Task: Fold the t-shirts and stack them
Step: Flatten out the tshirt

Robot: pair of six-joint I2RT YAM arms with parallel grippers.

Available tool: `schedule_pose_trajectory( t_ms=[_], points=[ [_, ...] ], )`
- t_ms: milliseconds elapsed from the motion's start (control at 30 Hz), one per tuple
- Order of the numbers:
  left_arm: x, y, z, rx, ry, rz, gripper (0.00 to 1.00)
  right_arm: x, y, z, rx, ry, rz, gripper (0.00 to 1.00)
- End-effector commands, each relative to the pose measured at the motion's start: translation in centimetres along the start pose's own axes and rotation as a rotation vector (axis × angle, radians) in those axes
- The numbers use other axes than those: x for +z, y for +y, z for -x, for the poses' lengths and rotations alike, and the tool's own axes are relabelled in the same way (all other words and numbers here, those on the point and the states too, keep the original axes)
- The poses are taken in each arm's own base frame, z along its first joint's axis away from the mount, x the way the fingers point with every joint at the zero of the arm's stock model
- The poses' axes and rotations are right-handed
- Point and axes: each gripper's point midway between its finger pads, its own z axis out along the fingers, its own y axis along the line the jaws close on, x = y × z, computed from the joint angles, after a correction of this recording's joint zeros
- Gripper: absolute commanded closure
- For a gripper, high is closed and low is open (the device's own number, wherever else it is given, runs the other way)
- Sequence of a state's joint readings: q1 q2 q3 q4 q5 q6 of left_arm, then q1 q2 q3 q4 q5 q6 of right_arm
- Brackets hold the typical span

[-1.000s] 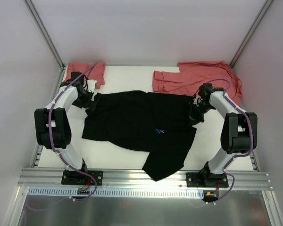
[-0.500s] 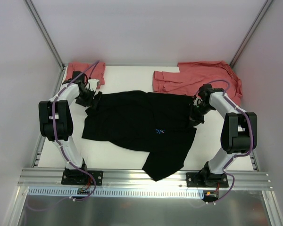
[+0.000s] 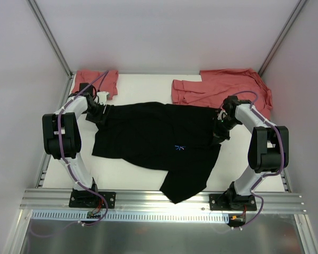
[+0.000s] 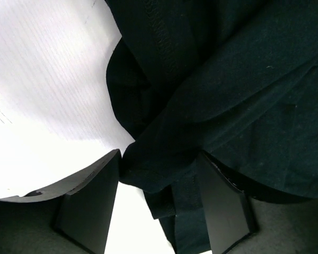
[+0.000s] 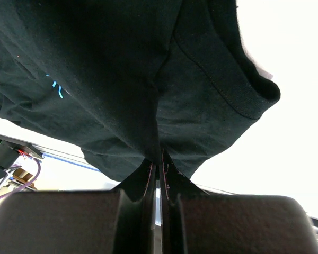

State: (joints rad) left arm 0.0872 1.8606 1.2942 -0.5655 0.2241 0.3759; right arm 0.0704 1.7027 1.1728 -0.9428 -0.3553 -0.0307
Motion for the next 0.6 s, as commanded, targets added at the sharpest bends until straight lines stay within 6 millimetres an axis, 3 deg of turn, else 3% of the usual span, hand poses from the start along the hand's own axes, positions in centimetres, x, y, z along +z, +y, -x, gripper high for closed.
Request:
schedule_pose_trajectory(
  t_ms=[0,400,500,567],
  points=[
    [-2.1,0.2,1.1,0.0,-0.059,0.013,0.41,-0.7,-0.3,-0.5,-0.007,0.003,-0.011,1.0],
    [-3.8,0.6,1.7,-0.009,-0.07,0.05,0.54,-0.6,-0.2,-0.3,-0.01,0.009,-0.008,1.0],
    [-3.9,0.5,1.6,-0.011,-0.068,0.049,0.68,-0.5,-0.3,-0.2,-0.008,0.01,-0.008,1.0],
    [-4.0,0.5,1.6,-0.011,-0.068,0.05,0.9,-0.5,-0.3,-0.2,-0.008,0.01,-0.008,1.0]
  ],
)
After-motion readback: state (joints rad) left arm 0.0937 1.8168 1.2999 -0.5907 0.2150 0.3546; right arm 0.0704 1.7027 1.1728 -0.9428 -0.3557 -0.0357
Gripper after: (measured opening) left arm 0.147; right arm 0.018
